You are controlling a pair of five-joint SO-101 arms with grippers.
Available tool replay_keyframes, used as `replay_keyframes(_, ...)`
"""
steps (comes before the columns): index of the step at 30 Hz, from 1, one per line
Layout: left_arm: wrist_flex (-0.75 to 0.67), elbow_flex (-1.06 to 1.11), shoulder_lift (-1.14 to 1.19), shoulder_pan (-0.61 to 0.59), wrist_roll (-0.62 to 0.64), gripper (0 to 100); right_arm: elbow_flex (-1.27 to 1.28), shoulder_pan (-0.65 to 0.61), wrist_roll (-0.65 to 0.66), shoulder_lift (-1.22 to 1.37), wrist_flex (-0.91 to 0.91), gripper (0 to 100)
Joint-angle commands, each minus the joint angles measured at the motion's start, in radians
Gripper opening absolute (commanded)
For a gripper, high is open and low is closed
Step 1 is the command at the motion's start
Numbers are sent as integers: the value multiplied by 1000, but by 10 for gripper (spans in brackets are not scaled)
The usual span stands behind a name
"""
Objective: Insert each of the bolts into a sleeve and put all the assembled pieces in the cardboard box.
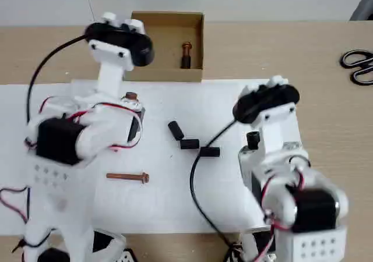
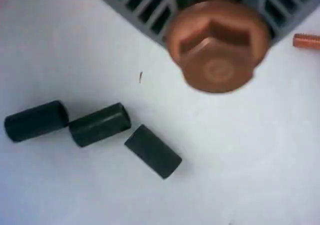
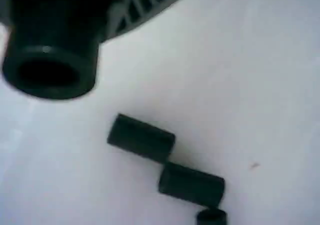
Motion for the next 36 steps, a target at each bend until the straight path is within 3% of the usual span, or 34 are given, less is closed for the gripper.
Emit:
replay_keyframes(1,11,2,-92,0,103,6,94,-48,-8,-142,-79,4)
replay_keyframes(7,12,10,-247,0,269,6,241,-105,-6,-325,-163,4)
replay_keyframes(17,3,59,-443,-54,371,6,462,-107,-18,-535,-280,4)
replay_keyframes(21,-40,180,-559,-146,382,6,554,-191,-92,-627,-325,4)
replay_keyframes(27,-181,440,-832,-157,382,6,651,-406,-146,-717,-381,4)
replay_keyframes(36,-396,832,-1208,-153,385,6,717,-479,-169,-713,-475,4)
